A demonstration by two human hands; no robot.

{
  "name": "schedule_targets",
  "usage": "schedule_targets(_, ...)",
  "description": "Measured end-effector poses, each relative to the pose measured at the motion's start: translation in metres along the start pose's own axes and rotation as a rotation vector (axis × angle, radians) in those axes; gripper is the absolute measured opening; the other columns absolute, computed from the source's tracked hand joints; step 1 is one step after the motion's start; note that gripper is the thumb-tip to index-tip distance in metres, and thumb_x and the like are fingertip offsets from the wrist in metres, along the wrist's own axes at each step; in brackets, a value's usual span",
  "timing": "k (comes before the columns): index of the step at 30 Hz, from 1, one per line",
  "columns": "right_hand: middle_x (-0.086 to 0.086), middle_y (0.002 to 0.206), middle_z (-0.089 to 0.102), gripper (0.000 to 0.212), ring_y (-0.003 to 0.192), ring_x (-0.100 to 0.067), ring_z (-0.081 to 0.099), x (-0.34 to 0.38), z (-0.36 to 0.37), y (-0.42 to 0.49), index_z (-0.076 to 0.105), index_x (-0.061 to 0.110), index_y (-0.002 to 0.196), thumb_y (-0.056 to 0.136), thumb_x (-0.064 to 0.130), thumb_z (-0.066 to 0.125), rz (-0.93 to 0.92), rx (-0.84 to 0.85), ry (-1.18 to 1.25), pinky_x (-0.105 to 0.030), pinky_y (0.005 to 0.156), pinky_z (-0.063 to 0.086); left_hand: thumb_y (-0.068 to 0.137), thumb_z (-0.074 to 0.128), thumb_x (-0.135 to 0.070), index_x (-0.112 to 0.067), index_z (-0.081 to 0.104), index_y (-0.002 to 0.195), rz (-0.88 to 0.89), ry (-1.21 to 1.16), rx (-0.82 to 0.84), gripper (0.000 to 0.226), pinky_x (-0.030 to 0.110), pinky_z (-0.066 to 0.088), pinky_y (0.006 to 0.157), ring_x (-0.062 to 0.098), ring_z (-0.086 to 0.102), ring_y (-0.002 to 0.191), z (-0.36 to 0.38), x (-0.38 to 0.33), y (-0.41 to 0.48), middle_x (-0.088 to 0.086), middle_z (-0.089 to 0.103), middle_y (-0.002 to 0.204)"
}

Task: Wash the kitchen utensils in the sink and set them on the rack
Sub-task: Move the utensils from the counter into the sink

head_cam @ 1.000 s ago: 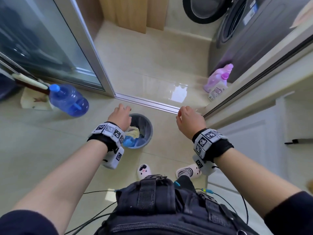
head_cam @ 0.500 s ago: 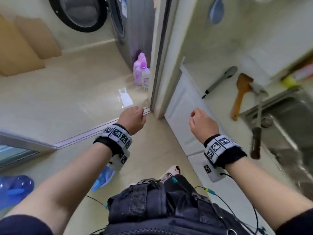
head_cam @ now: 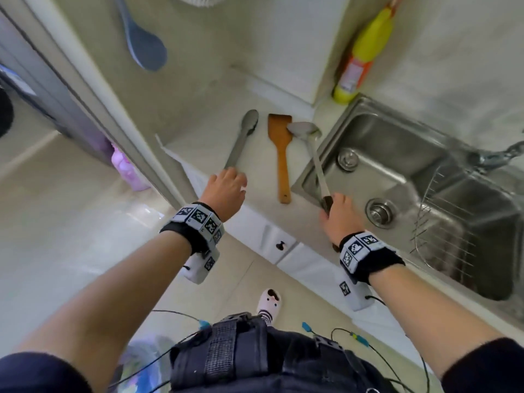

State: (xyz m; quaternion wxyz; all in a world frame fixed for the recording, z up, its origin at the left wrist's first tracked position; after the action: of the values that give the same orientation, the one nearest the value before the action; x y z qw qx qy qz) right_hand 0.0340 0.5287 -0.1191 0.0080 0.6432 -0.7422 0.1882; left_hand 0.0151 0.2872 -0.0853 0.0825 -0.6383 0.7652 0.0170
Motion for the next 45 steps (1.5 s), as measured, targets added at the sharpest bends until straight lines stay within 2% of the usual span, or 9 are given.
schedule_targets(11, -0.017, 0.127, 0.044, 0.037, 0.116, -0.030, 0.046, -0.010, -0.010, 0.027, 0.042, 0.000, 0.124, 0.096, 0.023, 0.043, -0.016, 0.012, -0.115, -0.036, 0.092, 0.039, 0.090, 0.052, -0.019, -0.007, 0.030, 0.138, -0.259, 0.082, -0.070, 0.054, 0.044, 0.039, 0.096, 0.035, 0.039, 0.118, -0.005, -0.006, 0.045, 0.019, 0.031, 0.138)
schedule_targets(14, -0.018, 0.128, 0.043, 0.037, 0.116, -0.031, 0.046, -0.016, -0.012, 0.031, 0.040, -0.003, 0.124, 0.097, 0.023, 0.042, 0.022, 0.000, -0.128, -0.034, 0.095, 0.036, 0.090, 0.056, -0.016, -0.005, 0.022, 0.141, -0.377, -0.031, -0.042, 0.063, 0.046, 0.039, 0.097, 0.038, 0.038, 0.122, 0.002, 0.006, 0.059, 0.021, 0.023, 0.145)
schedule_targets(19, -0.018, 0.127, 0.045, 0.032, 0.114, -0.031, 0.049, -0.010, -0.011, 0.046, 0.040, -0.002, 0.124, 0.097, 0.016, 0.041, 0.096, 0.015, -0.017, -0.037, 0.089, 0.040, 0.088, 0.045, 0.004, 0.000, 0.010, 0.145, -0.518, -0.314, 0.050, 0.067, 0.043, 0.044, 0.095, 0.040, 0.048, 0.114, 0.016, 0.035, 0.075, 0.025, 0.036, 0.133)
schedule_targets(26, -0.021, 0.121, 0.050, 0.032, 0.107, -0.037, 0.052, 0.001, -0.004, 0.061, 0.037, 0.000, 0.125, 0.096, 0.012, 0.041, 0.120, 0.067, 0.144, -0.040, 0.085, 0.044, 0.088, 0.054, -0.011, 0.011, 0.036, 0.123, -0.434, -0.363, 0.229, 0.045, 0.036, 0.038, 0.099, 0.036, 0.042, 0.119, 0.039, 0.011, 0.097, 0.026, 0.040, 0.128)
schedule_targets(32, -0.019, 0.120, 0.049, 0.028, 0.104, -0.034, 0.054, 0.004, -0.011, 0.061, 0.040, -0.001, 0.122, 0.096, 0.007, 0.038, 0.128, 0.008, 0.088, -0.038, 0.081, 0.042, 0.085, 0.064, -0.031, 0.005, 0.027, 0.131, -0.523, -0.481, 0.185, 0.069, 0.037, 0.044, 0.093, 0.034, 0.046, 0.116, 0.046, 0.005, 0.113, 0.022, 0.038, 0.130)
schedule_targets(36, -0.018, 0.121, 0.050, 0.028, 0.105, -0.032, 0.054, 0.019, -0.023, 0.064, 0.040, -0.001, 0.123, 0.097, 0.006, 0.038, 0.111, -0.021, 0.105, -0.035, 0.081, 0.042, 0.074, 0.074, -0.040, 0.002, 0.019, 0.138, -0.598, -0.384, 0.159, 0.094, 0.033, 0.043, 0.092, 0.029, 0.045, 0.118, 0.029, 0.015, 0.118, 0.018, 0.035, 0.133)
schedule_targets(40, -0.019, 0.117, 0.052, 0.023, 0.101, -0.037, 0.056, 0.027, -0.038, 0.066, 0.041, 0.000, 0.118, 0.096, 0.008, 0.039, 0.146, -0.050, 0.205, -0.038, 0.080, 0.043, 0.092, 0.054, -0.024, 0.006, 0.004, 0.144, -0.743, -0.403, 0.138, 0.078, 0.037, 0.032, 0.107, 0.032, 0.033, 0.133, 0.012, 0.028, 0.126, 0.024, 0.021, 0.148)
schedule_targets(42, -0.019, 0.117, 0.053, 0.023, 0.100, -0.037, 0.056, 0.029, -0.047, 0.066, 0.041, 0.000, 0.118, 0.096, 0.009, 0.040, 0.148, -0.067, 0.225, -0.040, 0.080, 0.043, 0.096, 0.046, -0.027, 0.007, -0.004, 0.144, -0.753, -0.413, 0.100, 0.077, 0.039, 0.023, 0.112, 0.034, 0.025, 0.138, 0.003, 0.032, 0.132, 0.025, 0.009, 0.153)
schedule_targets(45, -0.019, 0.117, 0.052, 0.024, 0.100, -0.036, 0.056, 0.026, -0.058, 0.067, 0.041, 0.000, 0.119, 0.096, 0.009, 0.040, 0.146, -0.098, 0.203, -0.040, 0.080, 0.043, 0.094, 0.053, -0.025, 0.003, 0.001, 0.146, -0.681, -0.480, 0.135, 0.078, 0.040, 0.028, 0.110, 0.035, 0.033, 0.134, 0.005, 0.028, 0.134, 0.027, 0.019, 0.150)
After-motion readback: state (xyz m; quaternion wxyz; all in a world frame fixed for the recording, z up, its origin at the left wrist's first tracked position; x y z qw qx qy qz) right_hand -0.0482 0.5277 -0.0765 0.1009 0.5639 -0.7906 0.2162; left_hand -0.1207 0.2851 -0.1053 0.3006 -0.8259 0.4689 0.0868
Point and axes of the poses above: each hand's wrist, its own y-axis towards the middle knuckle, its own z-axis out of the palm, x = y × z, the point moved 9 cm from there along y, towards the middle knuckle
